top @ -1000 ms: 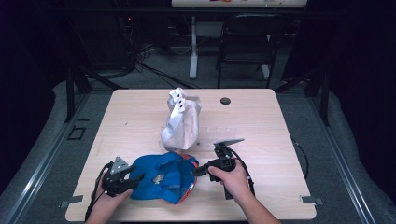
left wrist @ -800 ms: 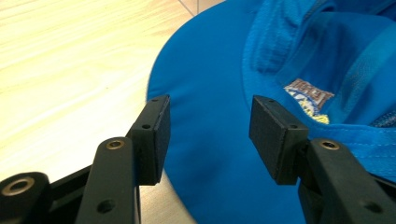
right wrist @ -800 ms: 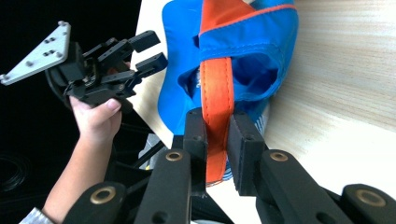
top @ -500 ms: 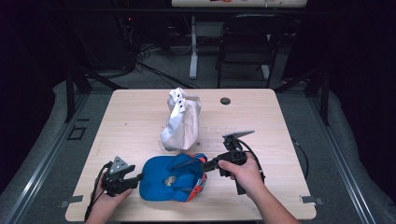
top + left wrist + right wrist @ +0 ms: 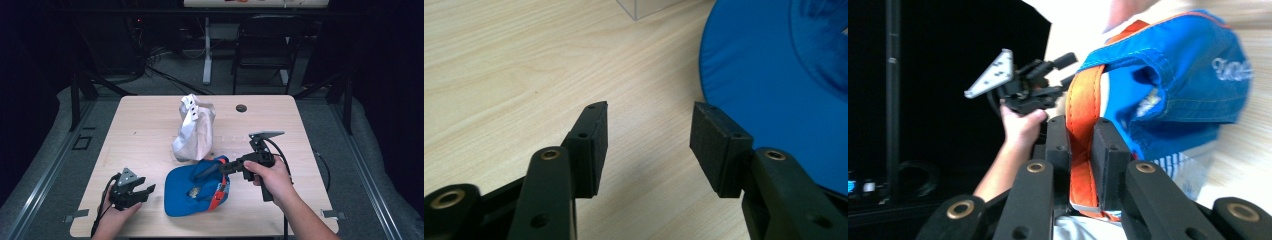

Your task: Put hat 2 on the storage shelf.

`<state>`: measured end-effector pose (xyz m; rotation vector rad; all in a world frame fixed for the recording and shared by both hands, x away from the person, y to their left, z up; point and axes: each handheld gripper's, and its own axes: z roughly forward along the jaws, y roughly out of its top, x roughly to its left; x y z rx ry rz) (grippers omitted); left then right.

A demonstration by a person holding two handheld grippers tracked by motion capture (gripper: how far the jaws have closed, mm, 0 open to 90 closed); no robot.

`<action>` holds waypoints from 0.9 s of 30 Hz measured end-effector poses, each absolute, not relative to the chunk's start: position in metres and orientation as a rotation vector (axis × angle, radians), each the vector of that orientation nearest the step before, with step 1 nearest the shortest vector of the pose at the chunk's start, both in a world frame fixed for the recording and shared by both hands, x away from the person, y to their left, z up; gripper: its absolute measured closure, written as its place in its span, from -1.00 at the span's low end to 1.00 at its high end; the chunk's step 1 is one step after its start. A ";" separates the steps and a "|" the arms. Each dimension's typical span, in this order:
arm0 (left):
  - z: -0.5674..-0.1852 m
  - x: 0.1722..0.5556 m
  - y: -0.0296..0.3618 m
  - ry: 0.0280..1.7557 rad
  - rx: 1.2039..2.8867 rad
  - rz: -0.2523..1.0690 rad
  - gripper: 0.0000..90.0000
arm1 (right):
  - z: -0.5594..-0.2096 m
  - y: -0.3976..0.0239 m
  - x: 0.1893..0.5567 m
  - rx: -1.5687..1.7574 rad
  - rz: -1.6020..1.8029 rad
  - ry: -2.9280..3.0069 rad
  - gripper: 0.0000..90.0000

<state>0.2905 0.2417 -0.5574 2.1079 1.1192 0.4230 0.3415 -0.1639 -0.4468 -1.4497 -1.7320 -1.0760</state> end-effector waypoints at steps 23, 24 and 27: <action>-0.558 0.290 0.240 1.125 2.094 0.411 0.10 | -0.399 -0.173 0.346 -1.378 -1.188 -1.562 0.78; -0.558 0.291 0.240 1.123 2.097 0.409 0.09 | -0.397 -0.175 0.346 -1.381 -1.185 -1.559 0.78; -0.558 0.291 0.239 1.118 2.102 0.403 0.08 | -0.390 -0.179 0.346 -1.388 -1.191 -1.569 0.78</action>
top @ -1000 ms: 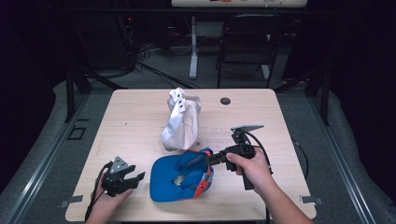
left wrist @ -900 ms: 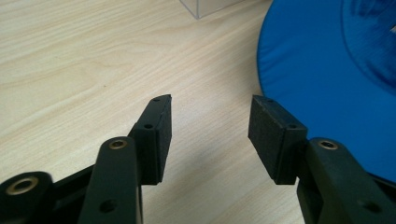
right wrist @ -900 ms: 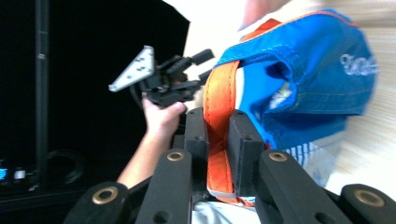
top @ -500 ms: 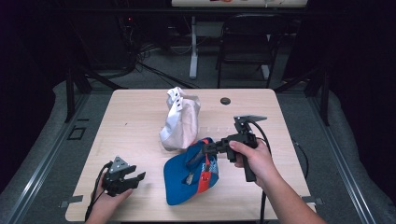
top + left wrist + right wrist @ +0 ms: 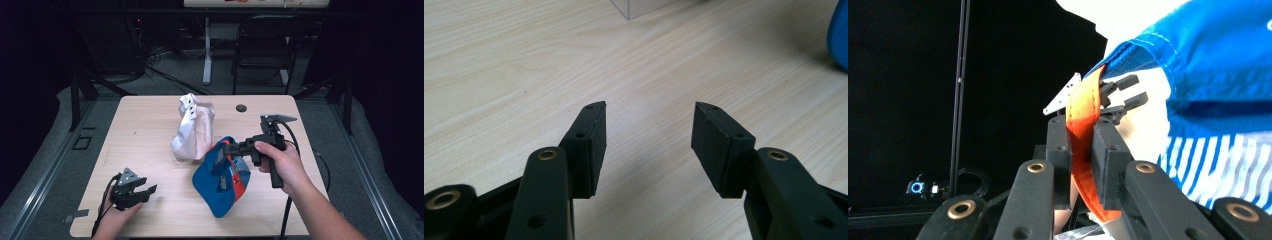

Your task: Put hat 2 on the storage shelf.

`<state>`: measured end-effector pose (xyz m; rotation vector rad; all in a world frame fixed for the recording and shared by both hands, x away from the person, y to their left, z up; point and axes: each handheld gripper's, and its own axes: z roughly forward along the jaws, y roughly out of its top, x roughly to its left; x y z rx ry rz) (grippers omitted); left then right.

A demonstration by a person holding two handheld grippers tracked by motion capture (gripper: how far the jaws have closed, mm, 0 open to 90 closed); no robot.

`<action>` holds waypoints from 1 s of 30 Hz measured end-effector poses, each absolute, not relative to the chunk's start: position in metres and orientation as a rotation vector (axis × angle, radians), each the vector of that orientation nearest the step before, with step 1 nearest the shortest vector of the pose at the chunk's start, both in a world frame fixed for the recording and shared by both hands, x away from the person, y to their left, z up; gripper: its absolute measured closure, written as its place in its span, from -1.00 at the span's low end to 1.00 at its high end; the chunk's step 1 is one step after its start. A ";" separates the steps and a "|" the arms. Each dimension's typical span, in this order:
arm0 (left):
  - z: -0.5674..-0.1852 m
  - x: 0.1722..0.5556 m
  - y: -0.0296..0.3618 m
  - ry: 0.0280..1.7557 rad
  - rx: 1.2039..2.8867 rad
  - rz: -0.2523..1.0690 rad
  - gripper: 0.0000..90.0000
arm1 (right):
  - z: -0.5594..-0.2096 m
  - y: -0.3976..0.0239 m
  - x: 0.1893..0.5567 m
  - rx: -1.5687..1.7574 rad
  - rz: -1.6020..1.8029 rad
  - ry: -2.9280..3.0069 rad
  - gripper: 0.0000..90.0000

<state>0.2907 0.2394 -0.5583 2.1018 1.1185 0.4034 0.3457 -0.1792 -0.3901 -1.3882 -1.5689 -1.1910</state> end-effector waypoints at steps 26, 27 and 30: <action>-0.557 0.290 0.239 1.128 2.082 0.424 0.09 | -0.347 -0.207 0.366 -1.510 -1.286 -1.516 0.79; -0.557 0.290 0.239 1.128 2.082 0.424 0.13 | -0.347 -0.207 0.366 -1.510 -1.286 -1.516 0.79; -0.555 0.289 0.238 1.128 2.091 0.421 0.18 | -0.339 -0.209 0.369 -1.528 -1.300 -1.516 0.79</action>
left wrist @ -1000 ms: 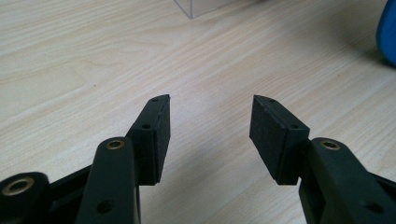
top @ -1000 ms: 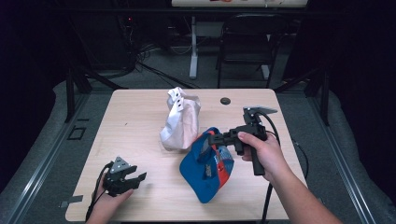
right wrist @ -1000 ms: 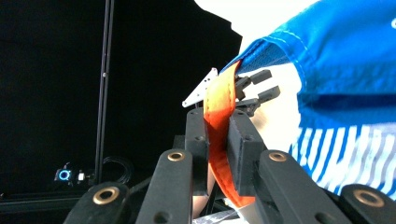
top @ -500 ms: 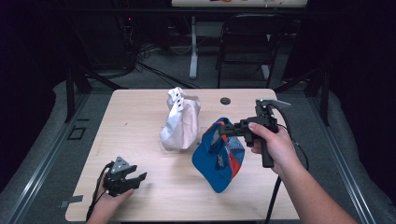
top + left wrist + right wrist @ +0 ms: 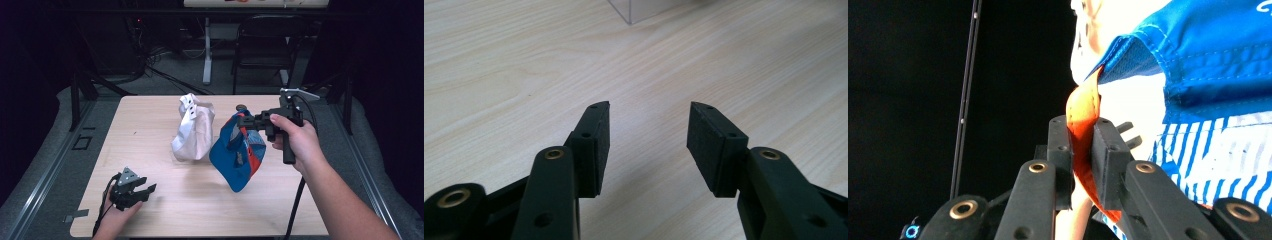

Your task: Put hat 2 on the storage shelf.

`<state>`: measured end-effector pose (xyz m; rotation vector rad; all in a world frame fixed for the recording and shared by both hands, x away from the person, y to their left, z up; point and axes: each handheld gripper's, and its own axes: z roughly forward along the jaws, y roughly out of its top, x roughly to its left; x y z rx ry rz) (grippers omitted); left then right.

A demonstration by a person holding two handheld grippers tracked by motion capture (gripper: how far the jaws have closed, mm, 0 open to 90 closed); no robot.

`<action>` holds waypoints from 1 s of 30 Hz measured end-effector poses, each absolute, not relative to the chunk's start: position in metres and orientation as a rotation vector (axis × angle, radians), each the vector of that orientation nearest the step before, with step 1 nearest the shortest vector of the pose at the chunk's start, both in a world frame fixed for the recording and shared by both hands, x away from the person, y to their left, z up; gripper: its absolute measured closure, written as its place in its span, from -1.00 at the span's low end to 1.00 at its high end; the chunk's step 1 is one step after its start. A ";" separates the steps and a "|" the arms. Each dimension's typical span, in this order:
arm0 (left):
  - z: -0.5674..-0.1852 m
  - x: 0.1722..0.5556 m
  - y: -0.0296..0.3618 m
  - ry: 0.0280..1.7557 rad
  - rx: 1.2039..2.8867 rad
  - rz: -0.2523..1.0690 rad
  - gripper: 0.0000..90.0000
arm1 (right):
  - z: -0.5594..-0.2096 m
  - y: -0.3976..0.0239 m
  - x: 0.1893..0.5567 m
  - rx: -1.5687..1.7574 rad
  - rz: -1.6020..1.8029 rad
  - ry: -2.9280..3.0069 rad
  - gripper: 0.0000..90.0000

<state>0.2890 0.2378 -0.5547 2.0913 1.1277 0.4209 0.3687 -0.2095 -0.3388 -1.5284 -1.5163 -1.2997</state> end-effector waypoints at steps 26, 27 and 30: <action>-0.526 0.297 0.191 0.961 2.137 0.457 0.20 | -0.303 -0.226 0.410 -1.684 -1.404 -1.471 0.79; -0.523 0.297 0.187 0.945 2.140 0.458 0.20 | -0.302 -0.224 0.412 -1.701 -1.415 -1.467 0.79; -0.513 0.300 0.172 0.910 2.129 0.461 0.20 | -0.300 -0.223 0.417 -1.703 -1.420 -1.466 0.79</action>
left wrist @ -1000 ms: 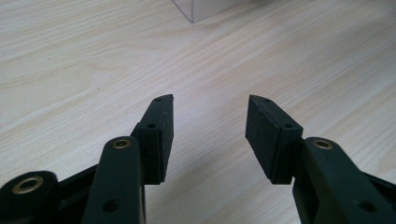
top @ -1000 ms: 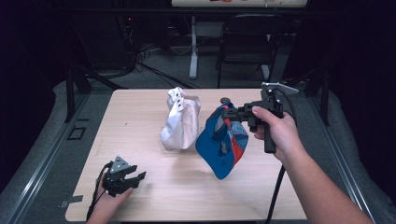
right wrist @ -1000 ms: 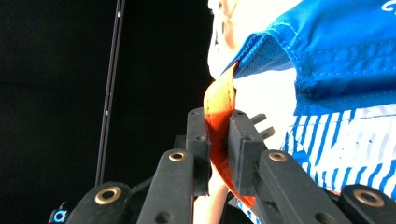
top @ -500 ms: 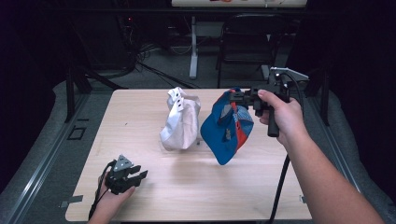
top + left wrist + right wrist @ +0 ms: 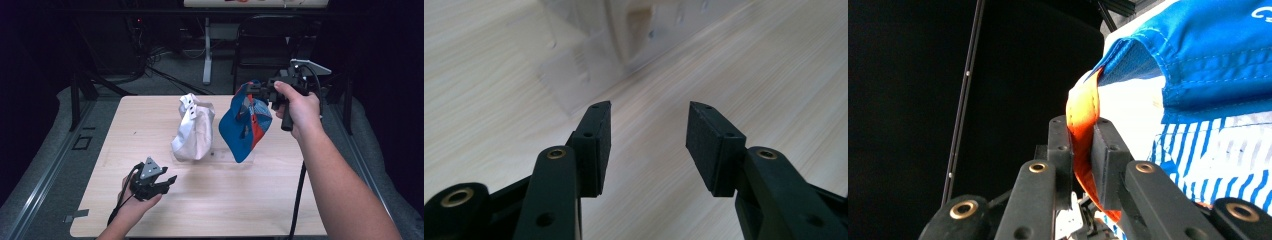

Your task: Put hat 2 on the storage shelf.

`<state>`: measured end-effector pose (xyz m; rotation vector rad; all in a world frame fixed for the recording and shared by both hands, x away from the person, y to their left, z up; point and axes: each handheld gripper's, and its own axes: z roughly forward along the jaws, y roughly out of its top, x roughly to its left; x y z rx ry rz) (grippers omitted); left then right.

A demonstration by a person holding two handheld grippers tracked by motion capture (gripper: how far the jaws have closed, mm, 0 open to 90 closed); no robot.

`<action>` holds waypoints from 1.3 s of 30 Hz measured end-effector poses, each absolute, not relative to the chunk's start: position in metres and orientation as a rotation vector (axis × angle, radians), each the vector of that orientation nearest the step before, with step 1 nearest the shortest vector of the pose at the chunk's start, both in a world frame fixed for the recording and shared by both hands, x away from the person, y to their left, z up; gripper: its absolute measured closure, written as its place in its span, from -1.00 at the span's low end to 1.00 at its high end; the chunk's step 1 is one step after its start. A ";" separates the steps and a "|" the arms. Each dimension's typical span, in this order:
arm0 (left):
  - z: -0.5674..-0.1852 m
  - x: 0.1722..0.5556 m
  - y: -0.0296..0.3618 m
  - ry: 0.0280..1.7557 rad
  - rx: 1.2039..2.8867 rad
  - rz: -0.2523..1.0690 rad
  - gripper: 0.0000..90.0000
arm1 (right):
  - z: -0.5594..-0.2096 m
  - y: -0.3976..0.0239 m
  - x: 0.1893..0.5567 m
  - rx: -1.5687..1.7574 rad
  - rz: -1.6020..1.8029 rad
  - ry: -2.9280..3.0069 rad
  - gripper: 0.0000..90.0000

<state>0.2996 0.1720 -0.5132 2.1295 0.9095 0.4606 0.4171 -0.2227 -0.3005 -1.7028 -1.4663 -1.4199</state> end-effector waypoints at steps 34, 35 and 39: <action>-0.482 0.302 0.080 0.691 2.160 0.425 0.20 | -0.314 -0.238 0.439 -1.862 -1.483 -1.337 0.79; -0.482 0.302 0.080 0.691 2.160 0.425 0.20 | -0.314 -0.238 0.438 -1.844 -1.484 -1.355 0.79; -0.482 0.301 0.072 0.678 2.164 0.431 0.20 | -0.311 -0.236 0.437 -1.840 -1.479 -1.365 0.79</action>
